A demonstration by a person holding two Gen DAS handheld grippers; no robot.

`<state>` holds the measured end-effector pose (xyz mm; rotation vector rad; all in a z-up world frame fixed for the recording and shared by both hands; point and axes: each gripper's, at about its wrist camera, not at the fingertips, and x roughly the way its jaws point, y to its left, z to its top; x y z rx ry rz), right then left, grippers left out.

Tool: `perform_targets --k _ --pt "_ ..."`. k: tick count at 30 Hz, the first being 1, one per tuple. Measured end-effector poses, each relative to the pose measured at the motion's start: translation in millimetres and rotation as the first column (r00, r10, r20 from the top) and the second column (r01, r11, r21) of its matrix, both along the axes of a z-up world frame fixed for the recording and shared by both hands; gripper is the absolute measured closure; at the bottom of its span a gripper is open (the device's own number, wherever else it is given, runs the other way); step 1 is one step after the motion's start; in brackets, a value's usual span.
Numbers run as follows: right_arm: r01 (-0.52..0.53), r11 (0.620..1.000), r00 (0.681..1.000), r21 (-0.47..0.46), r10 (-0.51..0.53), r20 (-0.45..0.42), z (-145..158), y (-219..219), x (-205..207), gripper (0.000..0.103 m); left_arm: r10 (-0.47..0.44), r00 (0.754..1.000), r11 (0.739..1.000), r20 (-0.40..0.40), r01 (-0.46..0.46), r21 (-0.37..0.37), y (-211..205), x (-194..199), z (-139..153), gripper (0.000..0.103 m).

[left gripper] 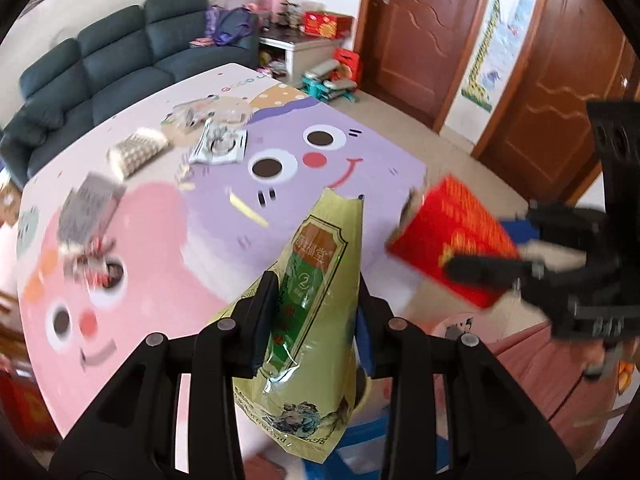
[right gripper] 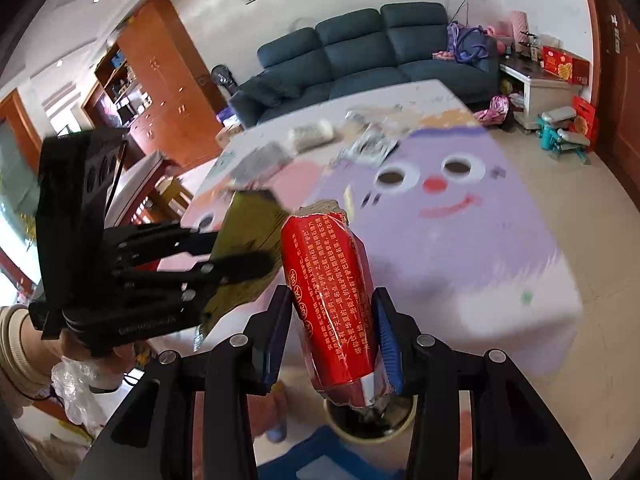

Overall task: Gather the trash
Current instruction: 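Carry bag and can down over the bin and open both tools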

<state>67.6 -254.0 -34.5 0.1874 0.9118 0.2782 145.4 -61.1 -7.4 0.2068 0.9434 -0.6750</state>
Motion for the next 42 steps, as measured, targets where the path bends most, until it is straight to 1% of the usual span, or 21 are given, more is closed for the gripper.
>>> perform_targets --k 1,4,7,9,12,14,16,19,22,24,27,29,30,32,36,38,42 --pt "0.004 1.000 1.000 -0.003 -0.004 -0.011 -10.0 6.3 -17.2 0.062 0.009 1.000 1.000 0.008 -0.008 -0.014 3.1 -14.7 -4.1 0.071" --pt "0.004 1.000 0.998 -0.010 -0.005 -0.063 -37.4 17.5 -47.9 0.062 0.028 1.000 0.999 0.010 -0.027 -0.046 9.0 -48.0 -20.0 0.071" --pt "0.019 1.000 0.990 -0.018 -0.021 -0.142 -69.0 20.7 -69.0 0.062 0.027 1.000 0.999 -0.007 -0.027 -0.042 9.9 -78.8 -42.9 0.071" --pt "0.018 0.999 0.981 -0.034 -0.024 -0.192 -89.9 20.2 -76.2 0.062 0.023 1.000 0.999 -0.002 -0.023 -0.032 9.6 -95.3 -58.4 0.071" --pt "-0.008 0.994 0.979 -0.107 -0.014 -0.206 -121.5 21.3 -80.2 0.062 0.014 1.000 1.000 -0.019 -0.014 -0.003 6.7 -112.0 -85.6 0.071" --pt "-0.030 0.990 0.976 -0.137 -0.001 -0.217 -143.4 21.2 -79.8 0.062 0.016 1.000 1.000 -0.015 -0.016 0.009 5.3 -120.9 -105.9 0.071" --pt "-0.051 0.986 0.967 -0.161 0.009 -0.253 -167.2 22.9 -68.9 0.062 0.025 0.999 0.999 -0.027 -0.024 0.034 3.4 -128.9 -131.6 0.071" --pt "-0.077 0.982 0.946 -0.173 0.017 -0.325 -205.6 27.1 -68.3 0.062 0.027 0.998 0.999 -0.062 -0.025 0.041 3.1 -136.0 -165.7 0.071" --pt "-0.078 0.982 0.919 -0.175 0.002 -0.394 -244.9 28.2 -71.1 0.062 0.028 0.997 0.998 -0.074 -0.023 0.063 2.4 -144.8 -196.3 0.071" --pt "-0.045 0.987 0.894 -0.155 -0.029 -0.446 -269.6 24.3 -70.6 0.062 0.031 0.995 0.997 -0.091 -0.024 0.079 0.4 -148.0 -217.9 0.071" --pt "0.039 0.992 0.858 -0.122 -0.095 -0.504 -304.3 12.9 -69.5 0.062 0.033 0.992 0.993 -0.120 -0.019 0.118 -4.1 -148.3 -251.4 0.071" --pt "0.065 0.990 0.847 -0.122 -0.120 -0.518 -318.8 9.5 -66.0 0.062 0.032 0.989 0.992 -0.144 -0.014 0.127 -6.3 -146.7 -267.0 0.071" --pt "0.079 0.991 0.838 -0.105 -0.123 -0.531 -329.7 8.2 -66.2 0.062 0.031 0.988 0.991 -0.149 -0.011 0.131 -7.6 -146.0 -272.6 0.071" --pt "0.096 0.991 0.827 -0.093 -0.132 -0.547 -344.6 6.0 -65.3 0.061 0.023 0.988 0.990 -0.151 -0.001 0.142 -10.9 -145.0 -283.8 0.070" --pt "0.123 0.989 0.805 -0.077 -0.145 -0.576 -363.1 1.0 -58.0 0.060 0.001 0.989 0.979 -0.148 0.029 0.200 -23.4 -140.2 -303.9 0.070" --pt "0.140 0.988 0.794 -0.067 -0.153 -0.589 -369.5 -6.2 -25.9 0.060 0.004 0.986 0.976 -0.164 0.032 0.217 -26.5 -138.1 -313.5 0.069" --pt "0.160 0.986 0.790 -0.050 -0.158 -0.593 -380.5 -9.8 -14.1 0.060 0.020 0.985 0.971 -0.173 0.022 0.239 -28.4 -130.1 -324.2 0.067"
